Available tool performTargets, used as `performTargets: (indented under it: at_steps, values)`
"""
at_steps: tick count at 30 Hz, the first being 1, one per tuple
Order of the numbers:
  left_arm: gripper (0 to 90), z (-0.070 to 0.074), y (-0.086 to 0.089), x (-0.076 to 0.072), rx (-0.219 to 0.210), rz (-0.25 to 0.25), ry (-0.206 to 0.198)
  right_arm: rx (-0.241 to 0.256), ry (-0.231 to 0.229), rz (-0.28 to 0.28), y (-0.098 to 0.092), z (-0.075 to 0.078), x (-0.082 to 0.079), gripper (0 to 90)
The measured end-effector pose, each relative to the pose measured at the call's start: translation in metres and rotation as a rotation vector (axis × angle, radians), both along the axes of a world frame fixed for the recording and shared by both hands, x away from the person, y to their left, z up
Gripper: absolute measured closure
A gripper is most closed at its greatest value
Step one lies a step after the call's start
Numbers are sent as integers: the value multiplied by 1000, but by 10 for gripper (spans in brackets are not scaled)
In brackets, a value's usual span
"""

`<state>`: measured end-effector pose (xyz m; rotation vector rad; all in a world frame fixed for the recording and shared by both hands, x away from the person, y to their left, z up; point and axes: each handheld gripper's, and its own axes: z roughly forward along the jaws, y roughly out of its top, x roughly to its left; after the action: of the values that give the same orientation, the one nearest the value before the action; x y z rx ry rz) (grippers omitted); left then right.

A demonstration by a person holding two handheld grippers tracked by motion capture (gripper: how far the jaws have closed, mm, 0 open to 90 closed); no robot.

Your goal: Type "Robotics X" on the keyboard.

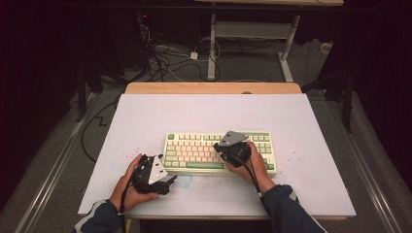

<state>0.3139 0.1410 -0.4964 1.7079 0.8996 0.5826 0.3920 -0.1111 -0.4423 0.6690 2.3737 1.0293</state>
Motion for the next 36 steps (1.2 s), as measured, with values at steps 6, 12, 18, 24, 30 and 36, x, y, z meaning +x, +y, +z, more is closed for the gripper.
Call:
performTargets:
  at_steps: [6, 12, 18, 24, 30, 36]
  values:
    - [158, 1, -1, -1, -6, -3, -4, 37, -24, 12, -6, 4, -6, 783]
    - [158, 2, 1, -1, -3, -2, -7, 59, -48, 12, -12, 8, -12, 619]
    - [158, 3, 1, -1, 0, -1, -10, 95, -99, -7, -22, 13, -19, 442]
    - [158, 3, 1, -1, -2, 7, -13, 122, -150, -36, -33, 15, -27, 318]
    - [158, 4, 1, -1, -8, 13, -22, 121, -172, -57, -43, 17, -35, 295]
    - [161, 5, 2, -1, -8, 16, -24, 110, -193, -70, -54, 16, -44, 278]
